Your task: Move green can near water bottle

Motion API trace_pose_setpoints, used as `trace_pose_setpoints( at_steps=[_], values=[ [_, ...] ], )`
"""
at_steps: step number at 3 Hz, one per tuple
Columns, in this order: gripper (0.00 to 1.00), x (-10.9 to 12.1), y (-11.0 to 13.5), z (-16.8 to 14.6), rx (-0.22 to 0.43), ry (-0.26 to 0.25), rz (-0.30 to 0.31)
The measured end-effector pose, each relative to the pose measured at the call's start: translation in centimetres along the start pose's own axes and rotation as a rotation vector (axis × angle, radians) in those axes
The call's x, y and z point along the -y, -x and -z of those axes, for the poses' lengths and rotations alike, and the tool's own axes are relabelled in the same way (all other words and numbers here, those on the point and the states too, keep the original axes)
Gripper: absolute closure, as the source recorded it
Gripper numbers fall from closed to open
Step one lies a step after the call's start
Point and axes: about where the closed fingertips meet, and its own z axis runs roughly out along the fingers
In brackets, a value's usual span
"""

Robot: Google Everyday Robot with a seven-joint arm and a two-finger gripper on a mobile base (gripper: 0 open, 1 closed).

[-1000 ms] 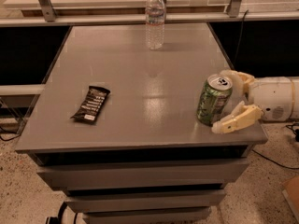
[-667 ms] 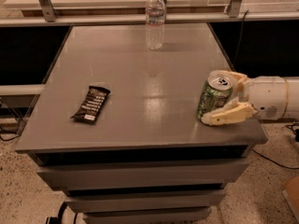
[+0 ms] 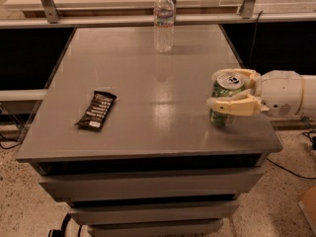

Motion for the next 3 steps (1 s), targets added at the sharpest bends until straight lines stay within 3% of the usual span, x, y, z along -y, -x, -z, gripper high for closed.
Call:
trace_pose_setpoints(
  at_steps=[1, 2, 3],
  values=[
    [0.90, 1.3, 2.6, -0.2, 0.026, 0.009, 0.025],
    [1.00, 4.3, 5.9, -0.5, 0.055, -0.006, 0.045],
    [1.00, 7.7, 9.3, -2.1, 0.095, -0.027, 0.031]
  ],
)
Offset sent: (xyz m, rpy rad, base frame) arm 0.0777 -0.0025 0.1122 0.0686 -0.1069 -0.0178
